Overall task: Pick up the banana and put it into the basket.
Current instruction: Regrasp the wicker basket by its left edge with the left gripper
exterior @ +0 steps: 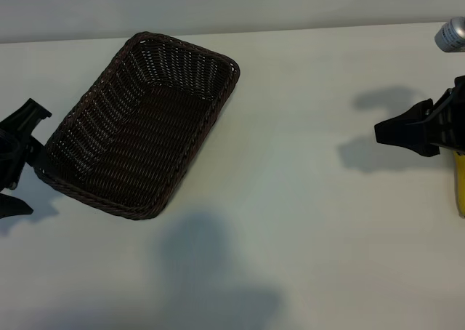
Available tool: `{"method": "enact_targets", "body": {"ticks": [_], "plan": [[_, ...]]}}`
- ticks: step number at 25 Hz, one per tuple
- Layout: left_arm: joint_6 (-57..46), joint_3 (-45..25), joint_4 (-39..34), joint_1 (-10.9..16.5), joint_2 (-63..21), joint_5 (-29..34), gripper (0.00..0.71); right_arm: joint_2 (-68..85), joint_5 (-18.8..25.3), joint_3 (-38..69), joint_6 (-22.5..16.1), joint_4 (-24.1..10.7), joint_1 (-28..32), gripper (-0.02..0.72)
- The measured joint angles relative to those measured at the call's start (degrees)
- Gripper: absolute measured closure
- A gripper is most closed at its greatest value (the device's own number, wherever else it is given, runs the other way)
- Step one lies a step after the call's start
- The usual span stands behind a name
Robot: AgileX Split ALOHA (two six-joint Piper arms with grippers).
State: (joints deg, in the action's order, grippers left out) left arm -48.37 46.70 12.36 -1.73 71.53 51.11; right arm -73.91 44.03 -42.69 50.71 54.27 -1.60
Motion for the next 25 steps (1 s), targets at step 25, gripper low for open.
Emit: {"method": "enact_targets", "body": {"ticks": [25], "plan": [[-0.5, 0.0, 1.4, 0.0, 9.8, -6.6, 0.152, 0.0, 0.0, 0.0, -0.4, 0.0, 0.0, 0.178]]}}
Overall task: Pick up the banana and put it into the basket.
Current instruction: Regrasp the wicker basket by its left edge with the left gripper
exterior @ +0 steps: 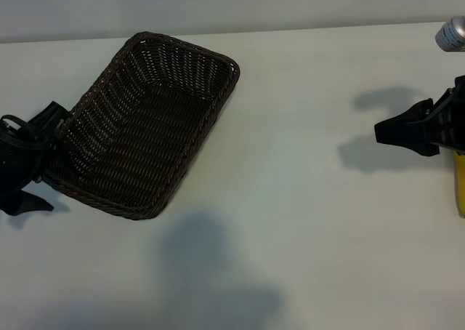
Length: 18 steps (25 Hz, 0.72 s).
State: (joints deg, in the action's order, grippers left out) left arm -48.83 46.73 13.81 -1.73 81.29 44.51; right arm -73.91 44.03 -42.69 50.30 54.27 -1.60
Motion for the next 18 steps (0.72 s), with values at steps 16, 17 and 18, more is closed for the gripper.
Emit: {"method": "enact_targets", "body": {"ticks": [16, 17, 18], "plan": [[-0.1, -3.6, 1.7, -0.3, 9.2, -13.4, 0.152, 0.0, 0.0, 0.0, -0.1, 0.0, 0.0, 0.178], [-0.1, -4.4, 1.8, -0.3, 9.5, -15.1, 0.153, 0.0, 0.0, 0.0, -0.1, 0.0, 0.0, 0.178], [-0.1, -5.0, 1.8, -0.3, 9.8, -16.3, 0.156, 0.0, 0.0, 0.0, -0.1, 0.0, 0.0, 0.178]]}}
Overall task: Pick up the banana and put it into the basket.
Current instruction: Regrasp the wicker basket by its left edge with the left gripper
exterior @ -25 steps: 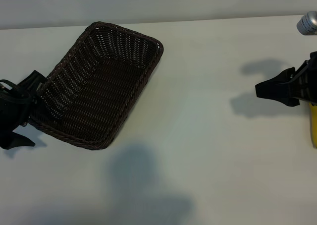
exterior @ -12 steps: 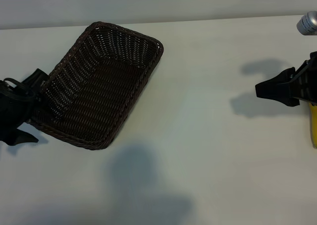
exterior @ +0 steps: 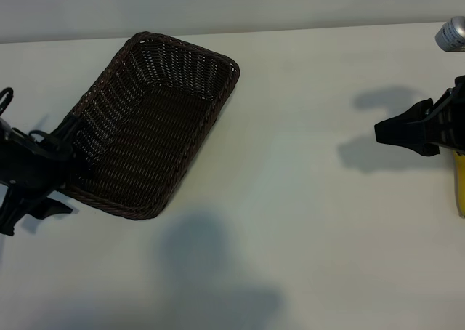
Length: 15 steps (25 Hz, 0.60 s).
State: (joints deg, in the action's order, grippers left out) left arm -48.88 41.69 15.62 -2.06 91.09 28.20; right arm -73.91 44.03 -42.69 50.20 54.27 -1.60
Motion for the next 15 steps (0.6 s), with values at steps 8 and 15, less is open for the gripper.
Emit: {"method": "enact_targets", "body": {"ticks": [8, 15], "plan": [[-0.2, -1.3, 0.2, 0.0, 0.3, -4.5, 0.353, 0.0, 0.0, 0.0, 0.0, 0.0, 0.0, 0.178], [-0.2, -1.3, 0.2, 0.0, 0.3, -4.6, 0.531, 0.0, 0.0, 0.0, 0.0, 0.0, 0.0, 0.178]]}}
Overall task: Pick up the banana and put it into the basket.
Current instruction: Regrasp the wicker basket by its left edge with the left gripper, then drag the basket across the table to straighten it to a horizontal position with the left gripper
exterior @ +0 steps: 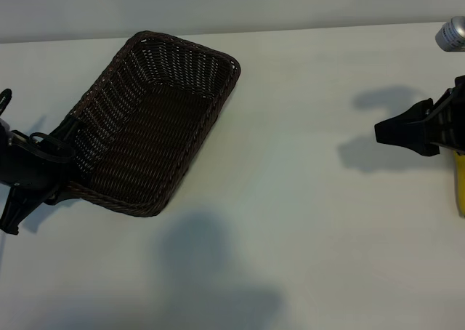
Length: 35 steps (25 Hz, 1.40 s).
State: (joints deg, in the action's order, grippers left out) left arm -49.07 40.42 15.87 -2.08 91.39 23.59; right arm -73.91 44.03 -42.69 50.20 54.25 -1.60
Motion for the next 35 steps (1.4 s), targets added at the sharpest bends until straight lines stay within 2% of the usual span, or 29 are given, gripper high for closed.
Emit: {"method": "enact_targets", "body": {"ticks": [11, 15, 20, 24, 27, 35], "plan": [[3.4, 2.0, 0.0, 0.0, 0.0, 1.2, 0.531, 0.0, 0.0, 0.0, 0.0, 0.0, 0.0, 0.178], [10.4, 5.2, 1.6, 0.0, 0.1, 2.3, 0.531, 0.0, 0.0, 0.0, 0.0, 0.0, 0.0, 0.178], [22.7, 10.8, 8.2, 0.0, 0.2, 5.3, 0.531, 0.0, 0.0, 0.0, -0.1, 0.0, 0.0, 0.178], [31.8, 16.2, 9.4, 0.0, 0.2, 12.0, 0.531, 0.0, 0.0, 0.0, 0.0, 0.0, 0.0, 0.178], [37.9, 21.3, 9.2, 0.0, 1.4, 19.3, 0.531, 0.0, 0.0, 0.0, 0.0, 0.0, 0.0, 0.178], [52.2, 40.3, 7.8, -0.4, 14.1, 40.6, 0.531, 0.0, 0.0, 0.0, -0.1, 0.0, 0.0, 0.178]]}}
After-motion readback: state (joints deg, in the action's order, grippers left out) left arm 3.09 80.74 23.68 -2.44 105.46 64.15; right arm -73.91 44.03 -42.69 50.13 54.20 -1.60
